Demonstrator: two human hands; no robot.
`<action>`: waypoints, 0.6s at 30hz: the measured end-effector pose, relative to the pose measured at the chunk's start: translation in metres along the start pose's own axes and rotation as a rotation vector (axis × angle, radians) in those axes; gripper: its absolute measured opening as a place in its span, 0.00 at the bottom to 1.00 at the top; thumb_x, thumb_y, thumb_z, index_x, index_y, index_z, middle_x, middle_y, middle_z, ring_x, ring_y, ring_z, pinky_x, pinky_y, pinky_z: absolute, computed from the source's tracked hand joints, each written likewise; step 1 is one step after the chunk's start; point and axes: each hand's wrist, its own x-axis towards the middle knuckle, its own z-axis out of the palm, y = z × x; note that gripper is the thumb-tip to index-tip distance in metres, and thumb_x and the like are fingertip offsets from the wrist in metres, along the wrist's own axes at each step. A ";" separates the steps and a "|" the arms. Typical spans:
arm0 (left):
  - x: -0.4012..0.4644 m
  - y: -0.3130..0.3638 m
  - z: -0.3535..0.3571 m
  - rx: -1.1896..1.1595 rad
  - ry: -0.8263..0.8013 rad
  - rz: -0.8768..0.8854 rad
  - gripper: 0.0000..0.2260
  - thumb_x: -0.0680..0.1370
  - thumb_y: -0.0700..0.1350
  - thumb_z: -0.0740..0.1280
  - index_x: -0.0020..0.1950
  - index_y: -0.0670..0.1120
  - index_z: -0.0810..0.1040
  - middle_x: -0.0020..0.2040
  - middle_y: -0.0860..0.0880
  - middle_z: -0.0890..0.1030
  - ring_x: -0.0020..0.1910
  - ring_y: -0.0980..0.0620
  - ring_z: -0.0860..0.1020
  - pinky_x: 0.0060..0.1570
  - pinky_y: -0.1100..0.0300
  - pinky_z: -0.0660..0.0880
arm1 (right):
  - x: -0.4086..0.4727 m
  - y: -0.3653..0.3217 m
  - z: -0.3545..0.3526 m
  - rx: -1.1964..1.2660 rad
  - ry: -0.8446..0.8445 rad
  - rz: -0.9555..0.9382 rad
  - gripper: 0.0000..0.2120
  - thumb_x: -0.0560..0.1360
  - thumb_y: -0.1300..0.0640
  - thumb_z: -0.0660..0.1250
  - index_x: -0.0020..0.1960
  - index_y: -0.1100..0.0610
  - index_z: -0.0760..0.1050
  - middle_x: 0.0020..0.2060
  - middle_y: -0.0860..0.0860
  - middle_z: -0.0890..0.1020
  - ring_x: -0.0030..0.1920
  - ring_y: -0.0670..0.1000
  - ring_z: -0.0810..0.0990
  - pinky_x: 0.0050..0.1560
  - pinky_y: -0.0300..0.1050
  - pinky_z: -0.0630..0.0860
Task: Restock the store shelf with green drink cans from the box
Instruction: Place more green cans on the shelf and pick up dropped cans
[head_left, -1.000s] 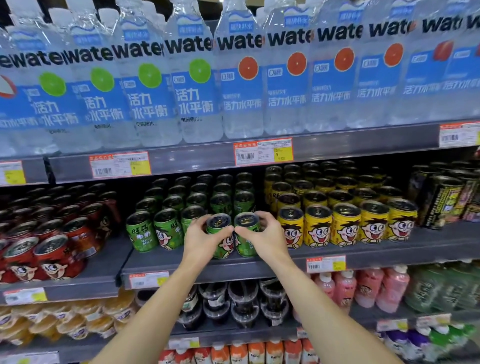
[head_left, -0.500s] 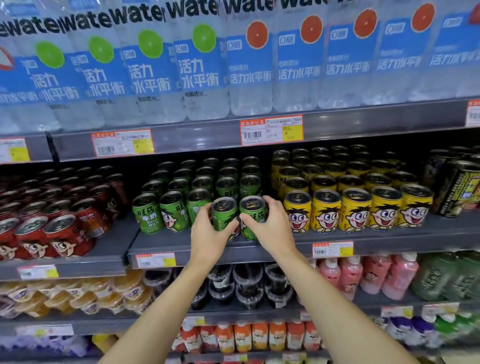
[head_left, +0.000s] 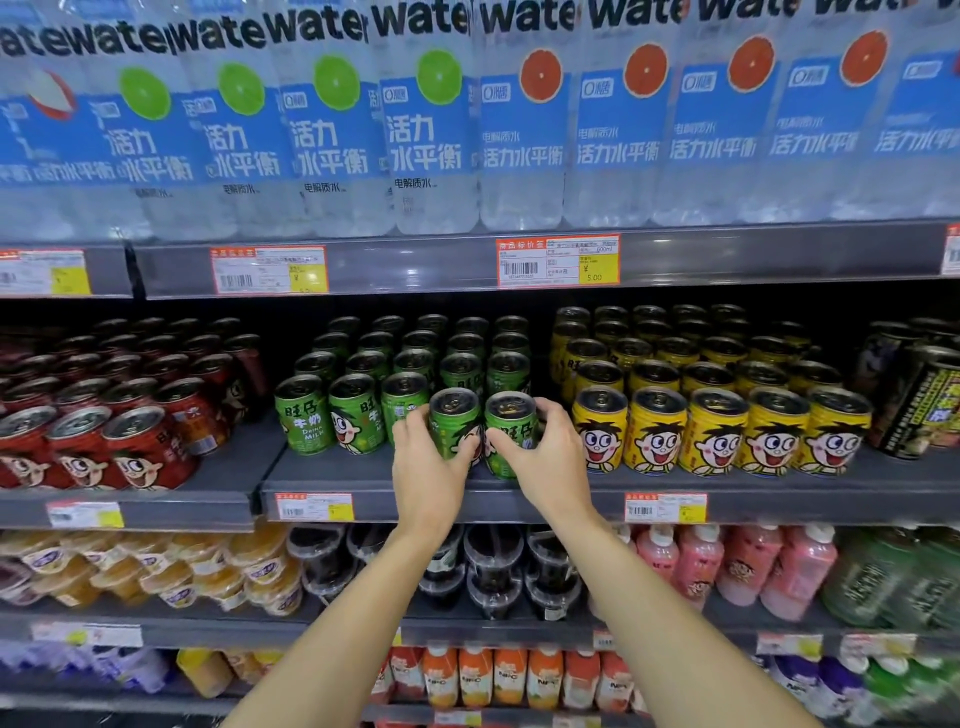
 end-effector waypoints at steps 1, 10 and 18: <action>0.001 0.001 0.002 0.003 0.005 -0.002 0.26 0.74 0.52 0.72 0.68 0.46 0.68 0.62 0.48 0.70 0.61 0.49 0.72 0.56 0.59 0.68 | 0.000 0.001 0.000 0.003 0.003 -0.004 0.32 0.69 0.45 0.76 0.68 0.55 0.70 0.61 0.49 0.76 0.62 0.49 0.74 0.57 0.42 0.70; 0.015 0.010 0.016 0.103 0.003 -0.097 0.29 0.76 0.50 0.70 0.72 0.42 0.63 0.67 0.44 0.69 0.63 0.42 0.72 0.59 0.50 0.71 | 0.001 0.006 0.005 0.050 0.012 0.002 0.31 0.69 0.44 0.76 0.67 0.52 0.70 0.59 0.46 0.76 0.59 0.46 0.75 0.57 0.47 0.76; 0.018 0.014 0.024 0.089 0.041 -0.115 0.25 0.76 0.47 0.70 0.69 0.41 0.66 0.65 0.43 0.68 0.60 0.42 0.73 0.53 0.53 0.70 | 0.001 0.007 0.006 0.050 0.023 0.000 0.31 0.68 0.44 0.76 0.66 0.52 0.70 0.59 0.46 0.76 0.59 0.46 0.75 0.57 0.49 0.76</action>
